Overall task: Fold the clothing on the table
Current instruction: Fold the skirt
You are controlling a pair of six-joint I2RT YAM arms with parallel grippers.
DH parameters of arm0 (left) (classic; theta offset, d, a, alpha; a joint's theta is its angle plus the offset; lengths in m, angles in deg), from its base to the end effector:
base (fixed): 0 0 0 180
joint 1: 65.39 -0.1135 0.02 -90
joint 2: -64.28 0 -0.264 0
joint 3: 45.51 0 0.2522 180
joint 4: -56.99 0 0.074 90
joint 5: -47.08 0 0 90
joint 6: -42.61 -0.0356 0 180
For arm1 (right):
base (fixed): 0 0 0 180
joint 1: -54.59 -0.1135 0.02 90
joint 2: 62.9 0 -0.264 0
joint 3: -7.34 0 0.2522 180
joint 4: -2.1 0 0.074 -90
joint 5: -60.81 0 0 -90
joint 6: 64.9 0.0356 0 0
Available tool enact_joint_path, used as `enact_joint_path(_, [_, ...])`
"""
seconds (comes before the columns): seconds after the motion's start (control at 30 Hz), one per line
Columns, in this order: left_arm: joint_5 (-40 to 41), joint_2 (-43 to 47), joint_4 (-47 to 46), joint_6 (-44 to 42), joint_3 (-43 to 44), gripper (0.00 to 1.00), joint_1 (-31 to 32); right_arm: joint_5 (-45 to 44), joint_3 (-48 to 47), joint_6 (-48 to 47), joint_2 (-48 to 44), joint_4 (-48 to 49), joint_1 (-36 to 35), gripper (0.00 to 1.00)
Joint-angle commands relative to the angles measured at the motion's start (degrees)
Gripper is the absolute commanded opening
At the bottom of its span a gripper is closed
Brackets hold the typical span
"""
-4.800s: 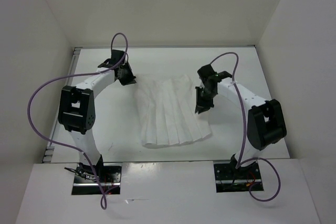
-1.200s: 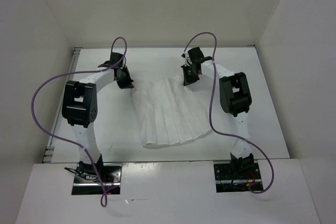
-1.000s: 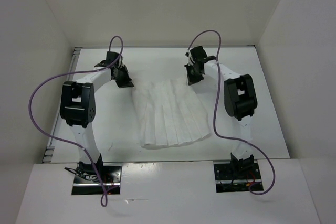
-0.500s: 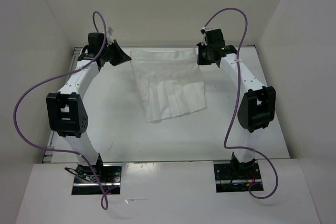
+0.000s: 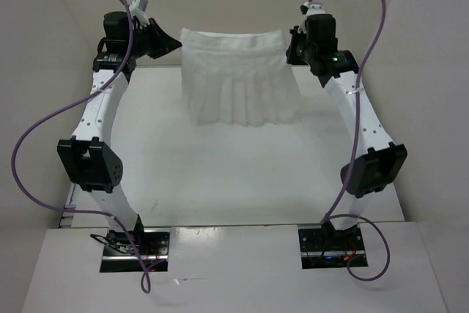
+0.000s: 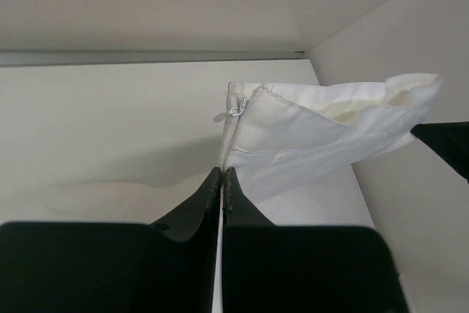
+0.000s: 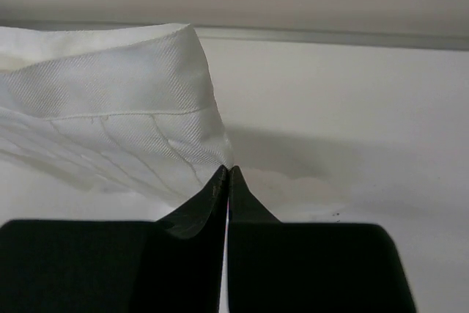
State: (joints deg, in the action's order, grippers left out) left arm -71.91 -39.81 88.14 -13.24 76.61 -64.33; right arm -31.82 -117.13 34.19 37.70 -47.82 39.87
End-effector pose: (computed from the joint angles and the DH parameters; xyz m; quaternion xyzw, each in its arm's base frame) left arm 0.4261 -0.0251 0.4238 -0.0668 0.7712 -0.3689 0.5144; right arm 0.3850 0.0995 0.4269 -0.0295 0.8476 0.0902 0.5220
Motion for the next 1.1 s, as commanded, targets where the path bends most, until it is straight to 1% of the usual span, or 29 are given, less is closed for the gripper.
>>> enact_joint_path(0.0, [-1.16,5.56,-1.57,-2.68,3.18,0.00,-0.53,-1.85,-2.93,-1.00,-8.47,1.01,0.66,0.00])
enact_joint_path(0.03, [-1.15,6.35,-1.57,-2.69,2.48,0.00,-0.53,-1.15,-0.84,-1.00,-9.36,1.01,0.66,0.00])
enact_joint_path(0.1, [-1.15,9.77,-4.37,-2.16,-4.09,0.00,-0.53,-1.15,1.46,-1.00,-11.03,1.71,0.66,0.00])
enact_joint_path(0.17, [-0.63,13.63,-7.52,-0.50,-10.06,0.00,-0.53,-0.54,6.11,-0.47,-14.10,3.11,0.66,0.00])
enact_joint_path(0.2, [-0.63,14.70,-8.15,-0.49,-15.31,0.00,-0.53,-0.53,7.87,-0.47,-15.16,4.33,0.66,0.00])
enact_joint_path(0.23, [-0.63,15.58,-8.16,-0.49,-17.72,0.00,-0.53,0.17,11.28,0.14,-17.26,4.35,0.66,0.00])
enact_joint_path(0.3, [0.08,18.21,-8.68,0.04,-22.37,0.00,-0.53,0.69,14.20,0.67,-18.94,4.87,0.66,0.00])
enact_joint_path(0.33, [0.95,20.05,-9.21,0.04,-27.27,0.00,-0.53,1.40,16.91,1.28,-20.77,4.87,0.66,0.00])
enact_joint_path(0.43, [0.96,22.78,-10.53,0.65,-31.97,0.00,-0.53,2.19,20.01,1.82,-23.33,6.10,0.66,0.00])
enact_joint_path(0.5, [1.48,22.79,-9.92,0.65,-31.98,0.00,-0.53,2.72,20.01,1.82,-23.96,6.10,0.66,0.00])
enact_joint_path(0.6, [2.01,22.80,-7.99,-0.57,-28.04,0.00,-0.53,3.25,17.82,1.82,-22.56,5.40,0.66,0.00])
enact_joint_path(0.8, [1.49,16.48,-6.23,-1.63,-20.13,0.00,-0.53,3.25,15.45,1.82,-16.76,4.87,0.66,0.00])
enact_joint_path(0.87, [1.48,12.44,-6.23,-1.63,-15.04,0.00,-0.53,1.59,13.69,1.82,-14.65,4.87,0.66,0.00])
enact_joint_path(0.9, [1.48,8.86,-5.44,-2.15,-12.49,0.00,-0.53,1.06,10.55,1.29,-11.59,4.87,0.66,0.00])
enact_joint_path(0.97, [0.70,4.71,-2.73,-2.86,-6.52,0.00,-0.53,0.36,6.76,0.77,-8.33,4.17,0.66,0.00])
enact_joint_path(1.0, [-0.09,0.95,-1.58,-2.86,0.12,0.00,-0.53,-0.52,2.57,0.76,-5.27,3.39,0.66,0.00])
enact_joint_path(1.07, [-0.71,-2.06,0.71,-2.86,6.05,0.00,-0.53,-2.54,-1.50,0.15,-2.79,2.85,0.14,0.00])
